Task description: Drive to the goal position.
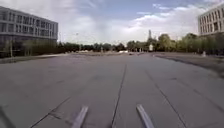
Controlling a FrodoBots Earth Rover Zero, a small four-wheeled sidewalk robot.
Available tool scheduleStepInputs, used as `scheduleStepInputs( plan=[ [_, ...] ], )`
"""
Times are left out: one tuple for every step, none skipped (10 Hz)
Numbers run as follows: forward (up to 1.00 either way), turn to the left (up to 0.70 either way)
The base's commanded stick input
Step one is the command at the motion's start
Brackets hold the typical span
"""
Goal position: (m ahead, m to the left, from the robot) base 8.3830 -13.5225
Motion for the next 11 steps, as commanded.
scheduleStepInputs(
  plan=[
    [0.70, 0.00],
    [0.70, 0.00],
    [0.70, 0.00],
    [0.70, 0.00],
    [0.70, 0.00],
    [0.70, 0.00],
    [0.70, 0.00],
    [0.70, -0.04],
    [0.70, -0.10],
    [0.70, -0.14],
    [0.70, -0.14]
  ],
)
